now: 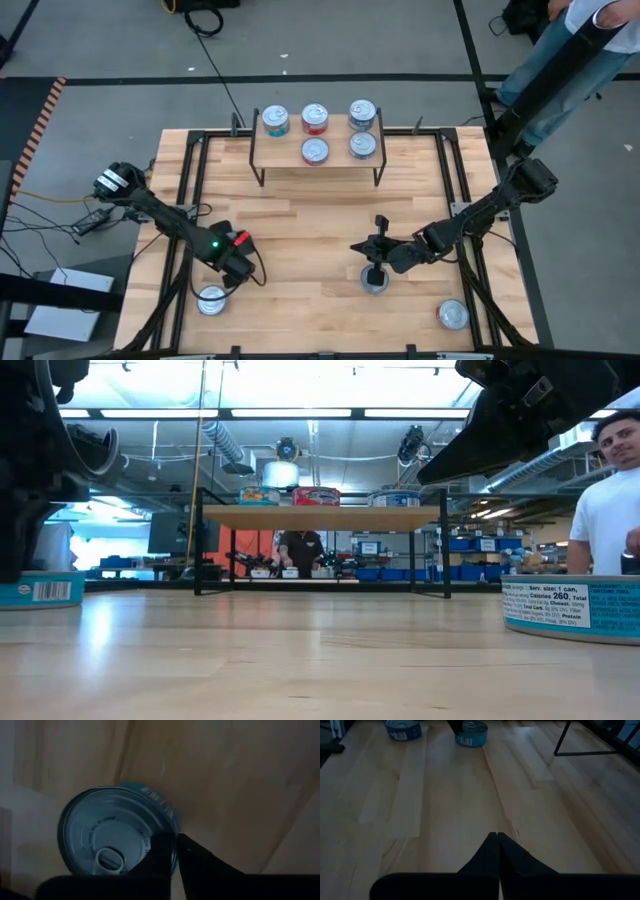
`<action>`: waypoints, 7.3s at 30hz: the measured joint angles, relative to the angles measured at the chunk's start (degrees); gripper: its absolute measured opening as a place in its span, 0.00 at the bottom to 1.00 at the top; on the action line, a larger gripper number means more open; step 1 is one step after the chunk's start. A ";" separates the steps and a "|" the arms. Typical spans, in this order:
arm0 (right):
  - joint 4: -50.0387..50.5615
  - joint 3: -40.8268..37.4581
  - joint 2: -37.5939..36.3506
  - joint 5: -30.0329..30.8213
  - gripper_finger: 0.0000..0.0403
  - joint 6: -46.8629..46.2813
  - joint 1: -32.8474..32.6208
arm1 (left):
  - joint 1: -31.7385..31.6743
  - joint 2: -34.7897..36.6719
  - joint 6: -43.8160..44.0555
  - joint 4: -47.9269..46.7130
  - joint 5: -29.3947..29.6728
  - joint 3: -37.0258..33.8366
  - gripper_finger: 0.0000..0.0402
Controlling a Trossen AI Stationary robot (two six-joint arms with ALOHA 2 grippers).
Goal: Stack canned seafood by type on shelf
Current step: Put the yellow blue tuna can on the shelf aligned with the other yellow blue tuna can
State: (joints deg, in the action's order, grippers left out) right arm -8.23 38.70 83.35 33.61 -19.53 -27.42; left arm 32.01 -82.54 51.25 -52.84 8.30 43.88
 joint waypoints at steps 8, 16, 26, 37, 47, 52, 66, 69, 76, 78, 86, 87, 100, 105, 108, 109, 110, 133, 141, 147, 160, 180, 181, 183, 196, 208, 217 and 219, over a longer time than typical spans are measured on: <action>-0.34 0.02 -0.02 0.00 0.01 0.13 0.00 | -0.02 -0.24 -7.17 2.24 1.22 4.16 0.01; -0.75 0.02 -0.02 -0.05 0.01 0.15 0.00 | -0.02 -0.22 -15.65 8.43 2.01 9.15 0.00; -1.18 0.02 -0.04 -0.18 0.01 -1.67 0.00 | -1.44 -0.17 -25.59 24.38 -5.42 10.62 0.00; -1.20 0.02 -0.04 -0.20 0.01 -2.43 0.00 | -6.43 -0.11 -35.42 38.30 -12.24 8.20 0.00; -1.90 0.02 -0.04 -0.81 0.01 -3.26 0.00 | -15.72 -0.11 -37.14 60.06 -22.52 -2.20 0.00; -4.68 0.02 -0.04 -5.24 0.01 -2.90 0.94 | -19.91 -0.11 -34.67 71.80 -26.97 -7.64 0.00; -15.09 2.53 8.79 -12.81 0.01 4.72 4.50 | -23.36 -9.31 -29.44 87.90 -33.60 -11.52 0.00; -15.12 3.67 9.38 -15.52 0.01 5.05 5.08 | -23.21 -11.09 -26.58 93.76 -36.36 -11.48 0.00; -15.33 4.40 8.90 -14.39 0.05 7.00 5.14 | -23.74 -13.65 -25.20 95.10 -36.53 -11.43 0.00; -15.28 4.44 8.93 -13.70 0.08 7.08 5.19 | -23.98 -14.58 -24.85 95.49 -35.73 -11.43 0.00; -15.33 4.44 9.33 -13.72 0.26 6.15 5.77 | -25.28 -16.22 -22.64 96.73 -34.51 -11.30 0.00; -15.36 4.53 9.33 -13.75 0.28 6.17 5.77 | -25.42 -16.15 -22.49 96.93 -34.45 -11.30 0.00; -11.85 6.25 9.33 -13.88 0.53 9.90 6.69 | -27.15 -15.96 -22.75 96.49 -33.35 -11.34 0.02; -11.48 6.25 9.33 -13.99 0.57 9.12 7.67 | -27.14 -15.96 -24.10 96.43 -31.92 -11.43 0.06; -11.39 6.25 9.33 -13.99 0.58 8.74 7.92 | -27.15 -15.96 -25.18 96.51 -30.58 -11.43 0.09; -11.39 6.25 9.33 -13.99 0.58 8.62 7.96 | -27.15 -15.97 -25.68 96.47 -30.56 -11.43 0.10; -11.37 6.25 9.33 -13.99 0.57 8.59 7.96 | -27.15 -15.96 -26.11 96.45 -30.54 -11.43 0.11; -7.52 6.25 9.33 -20.13 0.56 6.47 6.42 | -26.81 -14.47 -33.90 95.30 -27.84 -11.43 0.44; -8.83 6.23 9.35 -23.78 0.33 7.54 6.14 | -22.85 -12.81 -47.79 93.72 -21.56 -11.43 0.46; -9.25 6.23 9.35 -23.85 0.06 8.97 5.33 | -20.36 -8.73 -48.25 87.30 -13.61 -11.43 0.46; -9.92 6.28 9.93 -24.77 0.02 9.40 4.32 | -15.13 -6.67 -43.54 82.21 -5.26 -11.43 0.46; 2.71 21.25 23.40 -23.06 0.03 10.29 6.84 | -9.07 -6.67 -38.76 79.72 6.36 -11.41 0.46; 2.12 21.24 23.78 -22.93 0.03 10.32 7.20 | -9.07 -6.67 -38.31 79.54 7.11 -11.41 0.46; 0.26 21.24 24.72 -22.79 0.03 10.34 7.85 | -9.10 -6.67 -37.19 78.82 8.63 -11.41 0.46; -2.98 21.22 22.36 -13.51 0.03 13.22 7.52 | -9.21 -7.39 -35.24 81.35 11.65 -11.34 0.50; 12.65 21.22 12.68 -10.50 0.03 7.72 1.01 | -13.43 -10.84 -39.83 83.40 11.65 -7.69 0.73; 16.43 21.20 12.98 -9.03 0.03 4.57 -0.06 | -16.49 -12.83 -44.94 83.58 6.89 -6.33 0.76; 17.04 21.20 13.00 -8.87 0.03 4.54 -0.27 | -17.04 -13.66 -44.99 83.20 5.90 -6.26 0.76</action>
State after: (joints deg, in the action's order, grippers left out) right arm 8.81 59.90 96.36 24.74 -14.99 -27.69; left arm 14.97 -96.21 6.26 30.36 14.20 37.62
